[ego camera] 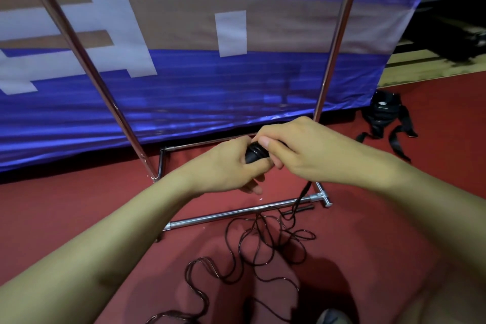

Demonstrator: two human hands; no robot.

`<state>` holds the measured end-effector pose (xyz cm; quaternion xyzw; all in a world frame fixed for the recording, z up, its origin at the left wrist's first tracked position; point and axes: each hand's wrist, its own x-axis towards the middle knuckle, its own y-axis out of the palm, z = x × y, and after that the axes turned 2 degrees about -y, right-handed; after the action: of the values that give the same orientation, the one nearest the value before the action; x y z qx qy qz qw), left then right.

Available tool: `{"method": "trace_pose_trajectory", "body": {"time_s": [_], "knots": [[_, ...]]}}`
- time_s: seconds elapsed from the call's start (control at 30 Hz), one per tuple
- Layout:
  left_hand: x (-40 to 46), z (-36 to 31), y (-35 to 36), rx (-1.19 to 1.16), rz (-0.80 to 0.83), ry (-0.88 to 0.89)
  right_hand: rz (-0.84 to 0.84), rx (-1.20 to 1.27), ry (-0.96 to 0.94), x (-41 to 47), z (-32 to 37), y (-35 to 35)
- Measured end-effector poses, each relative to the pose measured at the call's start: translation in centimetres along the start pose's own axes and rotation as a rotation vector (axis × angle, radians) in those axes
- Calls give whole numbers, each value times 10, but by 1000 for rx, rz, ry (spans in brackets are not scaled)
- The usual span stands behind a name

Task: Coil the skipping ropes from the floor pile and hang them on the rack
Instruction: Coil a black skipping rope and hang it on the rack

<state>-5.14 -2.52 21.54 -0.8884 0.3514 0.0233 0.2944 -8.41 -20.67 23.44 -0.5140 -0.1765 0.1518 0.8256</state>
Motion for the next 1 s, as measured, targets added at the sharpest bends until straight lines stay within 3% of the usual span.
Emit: {"method": "trace_pose_trajectory", "body": {"time_s": [0.13, 0.53, 0.7, 0.9, 1.0], "knots": [[2, 0, 1, 123, -96, 31, -101, 134, 73, -1, 0, -4], [-7, -8, -4, -212, -43, 95, -81, 444, 261, -5, 0, -14], [-7, -13, 1, -311, -110, 106, -108, 490, 149, -7, -1, -14], [-14, -19, -3, -407, -56, 65, -49, 350, -41, -13, -7, -16], [-15, -20, 0, -414, -29, 26, -104, 314, -87, -13, -6, -14]]}}
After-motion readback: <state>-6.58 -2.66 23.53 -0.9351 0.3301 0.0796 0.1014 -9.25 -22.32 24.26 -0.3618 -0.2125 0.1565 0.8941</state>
